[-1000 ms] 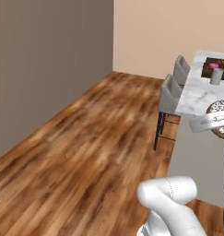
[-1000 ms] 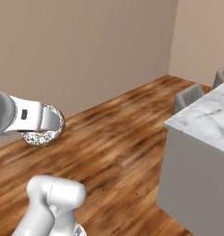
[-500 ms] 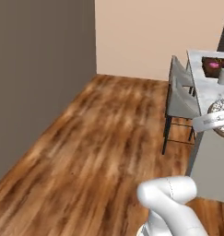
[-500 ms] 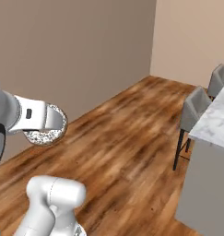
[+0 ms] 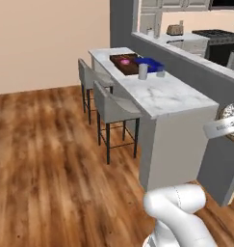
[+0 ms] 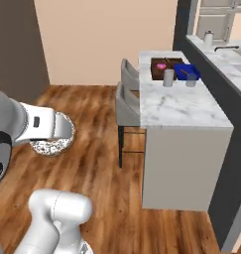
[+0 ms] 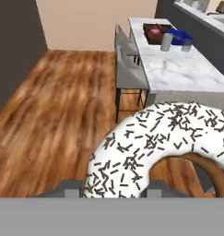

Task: Take the donuts from the fridge and place them on the empty tray on the dining counter.

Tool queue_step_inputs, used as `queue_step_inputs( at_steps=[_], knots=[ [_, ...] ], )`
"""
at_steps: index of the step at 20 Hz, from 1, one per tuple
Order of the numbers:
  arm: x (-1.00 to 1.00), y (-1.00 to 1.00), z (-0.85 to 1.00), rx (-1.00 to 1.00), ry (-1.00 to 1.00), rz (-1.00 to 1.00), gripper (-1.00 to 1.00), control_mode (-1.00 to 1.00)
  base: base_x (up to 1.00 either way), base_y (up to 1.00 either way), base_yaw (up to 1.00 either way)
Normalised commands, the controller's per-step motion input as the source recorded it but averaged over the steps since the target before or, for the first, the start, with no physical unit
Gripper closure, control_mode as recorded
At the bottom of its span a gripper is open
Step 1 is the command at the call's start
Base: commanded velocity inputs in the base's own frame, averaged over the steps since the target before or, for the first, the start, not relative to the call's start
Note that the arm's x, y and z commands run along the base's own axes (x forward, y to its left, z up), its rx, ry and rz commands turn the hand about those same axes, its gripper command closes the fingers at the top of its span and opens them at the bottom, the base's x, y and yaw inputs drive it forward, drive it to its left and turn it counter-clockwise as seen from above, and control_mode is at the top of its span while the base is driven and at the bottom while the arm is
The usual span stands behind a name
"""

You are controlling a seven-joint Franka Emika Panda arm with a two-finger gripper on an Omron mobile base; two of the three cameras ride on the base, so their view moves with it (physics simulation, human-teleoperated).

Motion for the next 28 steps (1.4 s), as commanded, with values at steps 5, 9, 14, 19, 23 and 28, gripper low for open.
queue_step_inputs(
  at_steps=[5,9,14,19,23,28],
  knots=[
    [0.00,0.00,0.00,0.00,0.00,0.00,1.00,1.00,1.00,0.98,-0.56],
    [0.00,0.00,0.00,0.00,0.00,0.00,1.00,1.00,1.00,1.00,-0.36],
    [0.00,0.00,0.00,0.00,0.00,0.00,1.00,1.00,1.00,1.00,-0.27],
    [0.00,0.00,0.00,0.00,0.00,0.00,1.00,1.00,1.00,1.00,-0.25],
    [0.00,0.00,0.00,0.00,0.00,0.00,1.00,1.00,1.00,1.00,-0.25],
    [0.00,0.00,0.00,0.00,0.00,0.00,1.00,1.00,1.00,1.00,-0.27]
  ],
)
